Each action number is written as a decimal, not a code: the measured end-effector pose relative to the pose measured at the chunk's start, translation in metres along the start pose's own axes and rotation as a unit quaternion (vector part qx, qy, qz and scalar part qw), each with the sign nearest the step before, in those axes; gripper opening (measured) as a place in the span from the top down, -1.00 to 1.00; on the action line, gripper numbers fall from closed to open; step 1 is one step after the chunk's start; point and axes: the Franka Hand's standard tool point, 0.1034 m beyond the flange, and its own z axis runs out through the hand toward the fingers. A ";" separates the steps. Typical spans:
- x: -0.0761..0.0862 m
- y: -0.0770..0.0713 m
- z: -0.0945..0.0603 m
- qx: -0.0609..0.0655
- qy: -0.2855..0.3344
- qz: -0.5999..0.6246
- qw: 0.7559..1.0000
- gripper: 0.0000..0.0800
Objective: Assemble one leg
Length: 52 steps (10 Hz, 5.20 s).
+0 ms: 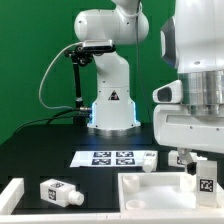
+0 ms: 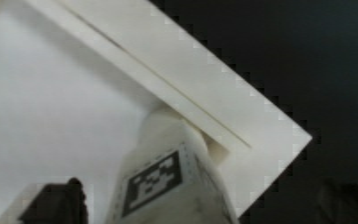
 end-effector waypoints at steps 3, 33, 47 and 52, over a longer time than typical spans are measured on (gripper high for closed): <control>0.006 -0.004 -0.003 -0.013 0.021 -0.135 0.990 -0.62; 0.005 0.008 0.008 -0.015 0.022 0.047 0.999 0.29; 0.004 -0.002 -0.012 0.029 0.004 0.124 0.992 -0.61; 0.008 0.002 0.009 0.008 0.046 -0.248 0.968 -0.62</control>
Offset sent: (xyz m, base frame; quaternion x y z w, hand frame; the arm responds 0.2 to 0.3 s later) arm 0.0000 0.0000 0.0000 0.0000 0.0000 0.0650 0.9979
